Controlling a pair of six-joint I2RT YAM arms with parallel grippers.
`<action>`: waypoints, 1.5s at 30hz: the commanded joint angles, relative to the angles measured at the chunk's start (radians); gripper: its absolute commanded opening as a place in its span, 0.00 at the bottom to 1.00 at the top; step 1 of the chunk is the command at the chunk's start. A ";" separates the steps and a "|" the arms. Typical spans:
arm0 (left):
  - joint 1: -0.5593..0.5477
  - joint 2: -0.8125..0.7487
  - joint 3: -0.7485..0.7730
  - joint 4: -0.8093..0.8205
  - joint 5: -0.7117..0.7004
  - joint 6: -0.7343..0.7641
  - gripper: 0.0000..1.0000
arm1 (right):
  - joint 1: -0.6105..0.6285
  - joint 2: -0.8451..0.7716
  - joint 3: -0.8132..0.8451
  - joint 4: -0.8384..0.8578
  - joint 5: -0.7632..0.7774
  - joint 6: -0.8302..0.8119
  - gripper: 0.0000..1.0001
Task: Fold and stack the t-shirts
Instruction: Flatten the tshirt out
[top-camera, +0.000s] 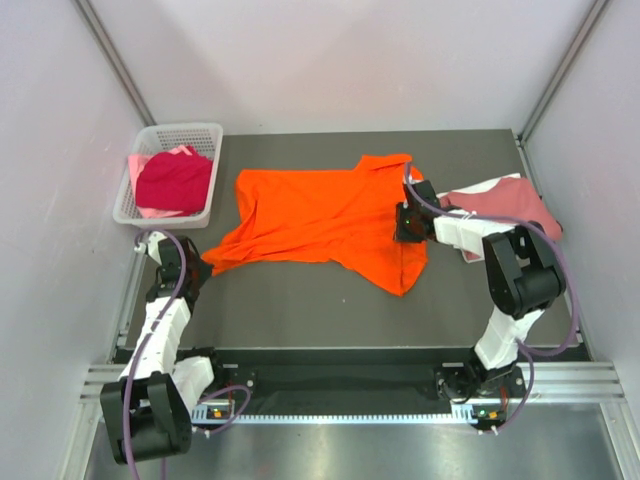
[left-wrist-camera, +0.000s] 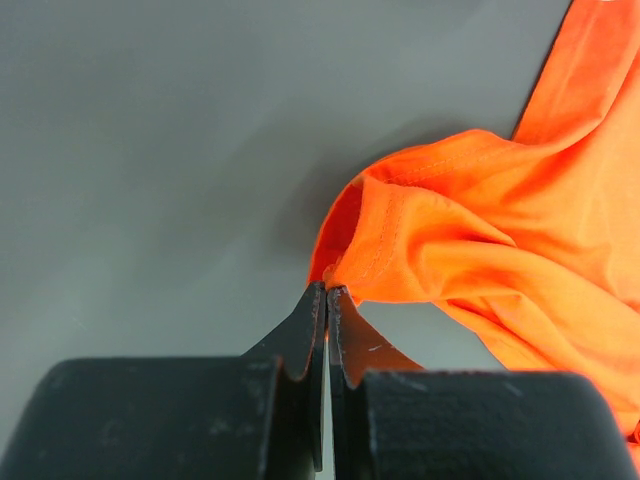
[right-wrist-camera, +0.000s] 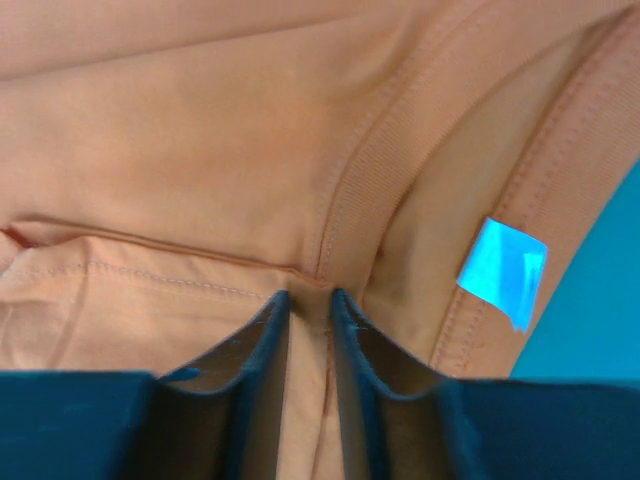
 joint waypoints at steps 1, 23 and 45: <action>0.004 0.006 -0.009 0.040 0.004 0.018 0.00 | 0.030 0.030 0.047 0.004 -0.002 -0.003 0.19; 0.004 -0.022 -0.089 0.055 0.151 0.018 0.00 | -0.026 -0.666 -0.334 -0.125 0.123 -0.009 0.00; 0.003 0.105 -0.020 0.135 0.215 0.007 0.00 | -0.061 -0.107 0.009 -0.032 0.032 -0.003 0.01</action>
